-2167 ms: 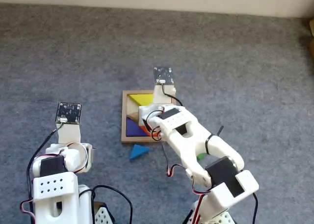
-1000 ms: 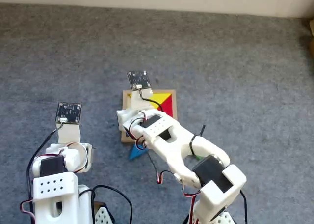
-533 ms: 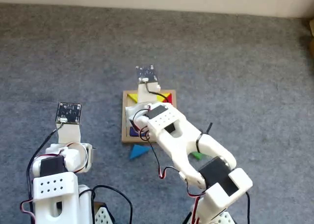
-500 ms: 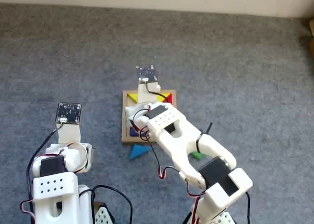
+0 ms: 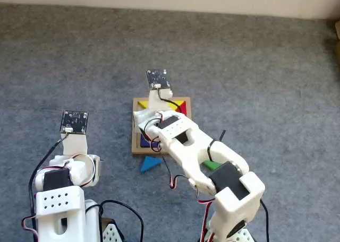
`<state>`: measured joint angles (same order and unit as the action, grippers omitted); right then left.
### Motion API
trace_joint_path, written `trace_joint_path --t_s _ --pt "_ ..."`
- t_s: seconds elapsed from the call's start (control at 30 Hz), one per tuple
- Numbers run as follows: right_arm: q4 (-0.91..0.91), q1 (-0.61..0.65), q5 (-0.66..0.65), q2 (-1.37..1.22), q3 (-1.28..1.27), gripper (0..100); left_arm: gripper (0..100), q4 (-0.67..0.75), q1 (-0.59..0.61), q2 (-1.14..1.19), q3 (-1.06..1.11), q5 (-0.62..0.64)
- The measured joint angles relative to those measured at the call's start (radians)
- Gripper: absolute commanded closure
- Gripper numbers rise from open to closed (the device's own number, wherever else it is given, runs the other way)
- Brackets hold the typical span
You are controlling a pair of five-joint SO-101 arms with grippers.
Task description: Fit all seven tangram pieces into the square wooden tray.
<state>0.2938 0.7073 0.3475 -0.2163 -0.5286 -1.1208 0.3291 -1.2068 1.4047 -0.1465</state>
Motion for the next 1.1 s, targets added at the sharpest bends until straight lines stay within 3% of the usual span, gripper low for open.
trace_joint_path --t_s 0.13,0.4,0.83,1.1 --pt "0.012 0.000 0.000 0.000 0.002 99.1 78 0.000 0.000 0.000 0.000 0.000" --pt "0.218 -0.009 0.000 0.044 0.020 99.1 78 0.000 0.000 0.000 0.000 0.000" --pt "0.239 -0.044 -0.002 0.055 0.018 99.1 78 0.000 0.000 0.000 0.000 0.000" --pt "0.381 -0.057 -0.002 0.252 0.017 98.8 78 0.000 0.000 0.000 0.000 0.000"
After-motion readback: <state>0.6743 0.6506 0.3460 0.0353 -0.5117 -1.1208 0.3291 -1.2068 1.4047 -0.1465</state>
